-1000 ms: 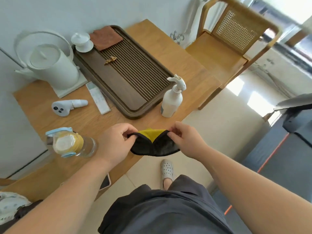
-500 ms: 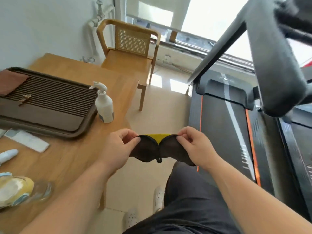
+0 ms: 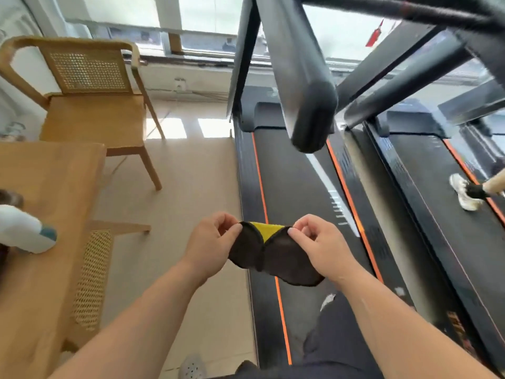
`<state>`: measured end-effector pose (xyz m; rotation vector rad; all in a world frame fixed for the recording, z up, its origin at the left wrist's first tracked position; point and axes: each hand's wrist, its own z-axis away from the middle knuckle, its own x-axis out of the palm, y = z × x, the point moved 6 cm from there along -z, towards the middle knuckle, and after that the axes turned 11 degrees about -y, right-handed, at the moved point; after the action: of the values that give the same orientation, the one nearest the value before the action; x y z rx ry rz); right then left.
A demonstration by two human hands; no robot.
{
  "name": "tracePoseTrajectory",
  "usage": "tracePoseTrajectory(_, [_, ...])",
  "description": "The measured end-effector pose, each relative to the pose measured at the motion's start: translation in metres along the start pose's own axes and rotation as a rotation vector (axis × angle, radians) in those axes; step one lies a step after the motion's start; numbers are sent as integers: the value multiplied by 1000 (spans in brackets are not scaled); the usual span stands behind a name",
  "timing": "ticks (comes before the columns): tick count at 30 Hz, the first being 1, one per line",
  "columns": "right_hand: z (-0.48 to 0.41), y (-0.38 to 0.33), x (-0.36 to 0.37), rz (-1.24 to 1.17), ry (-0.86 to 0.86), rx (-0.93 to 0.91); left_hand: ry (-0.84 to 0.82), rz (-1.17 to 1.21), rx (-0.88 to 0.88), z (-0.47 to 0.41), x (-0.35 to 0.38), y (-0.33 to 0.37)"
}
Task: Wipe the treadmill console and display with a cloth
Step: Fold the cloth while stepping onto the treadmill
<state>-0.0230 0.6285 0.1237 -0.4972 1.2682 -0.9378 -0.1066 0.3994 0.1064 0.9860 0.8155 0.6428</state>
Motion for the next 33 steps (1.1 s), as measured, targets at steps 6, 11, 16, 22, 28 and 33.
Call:
tracePoseTrajectory(6, [-36, 92, -117, -28, -46, -3, -182, -415, 44, -61, 120, 71])
tracePoseTrajectory(11, [-66, 113, -233, -33, -180, -27, -223, -644, -10, -86, 196, 170])
tracePoseTrajectory(16, [-73, 99, -337, -52, -179, -33, -67, -575, -37, -113, 218, 276])
tracePoseTrajectory(22, [-99, 53, -429, -62, -153, -82, 29, -493, -63, -157, 203, 375])
tracePoseTrajectory(28, [-174, 19, -490, -56, -108, -144, 101, -379, -23, -232, 178, 432])
tracePoseTrajectory(33, [-249, -7, -522, -15, -98, -144, 143, -364, 25, -312, 154, 458])
